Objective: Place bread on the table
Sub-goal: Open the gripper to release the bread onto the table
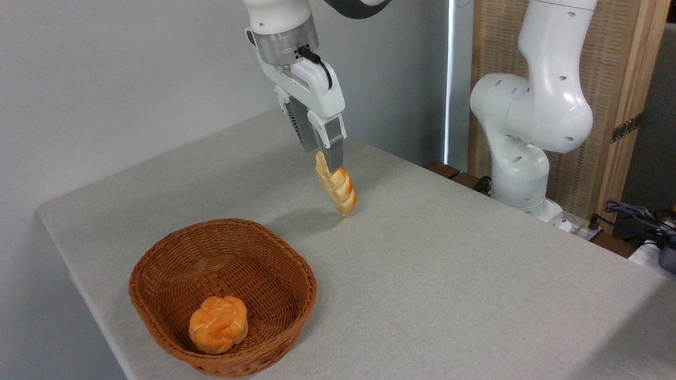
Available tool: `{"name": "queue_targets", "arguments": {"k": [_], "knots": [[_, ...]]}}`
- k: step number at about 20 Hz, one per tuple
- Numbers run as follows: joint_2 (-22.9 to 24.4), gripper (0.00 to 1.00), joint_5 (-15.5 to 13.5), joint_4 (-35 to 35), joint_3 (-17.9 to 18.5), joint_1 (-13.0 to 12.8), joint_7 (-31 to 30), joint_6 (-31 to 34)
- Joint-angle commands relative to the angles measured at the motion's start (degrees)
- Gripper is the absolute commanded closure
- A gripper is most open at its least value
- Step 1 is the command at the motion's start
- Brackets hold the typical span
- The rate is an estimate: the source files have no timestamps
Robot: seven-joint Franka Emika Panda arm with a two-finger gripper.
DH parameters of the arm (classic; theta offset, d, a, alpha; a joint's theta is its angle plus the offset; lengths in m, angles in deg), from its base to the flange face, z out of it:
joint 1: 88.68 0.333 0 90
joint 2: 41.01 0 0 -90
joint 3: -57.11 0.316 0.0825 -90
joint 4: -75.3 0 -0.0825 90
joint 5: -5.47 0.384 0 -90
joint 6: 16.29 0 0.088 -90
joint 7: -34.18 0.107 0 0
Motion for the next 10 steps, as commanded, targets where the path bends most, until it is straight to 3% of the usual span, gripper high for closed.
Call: {"name": "queue_targets", "arguments": {"k": [1, 10], "knots": [[0.5, 0.0, -0.7, -0.2, 0.6, -0.4, 1.0, -0.7], [0.4, 0.0, -1.3, -4.0, 1.0, -0.3, 0.1, -2.0]]}}
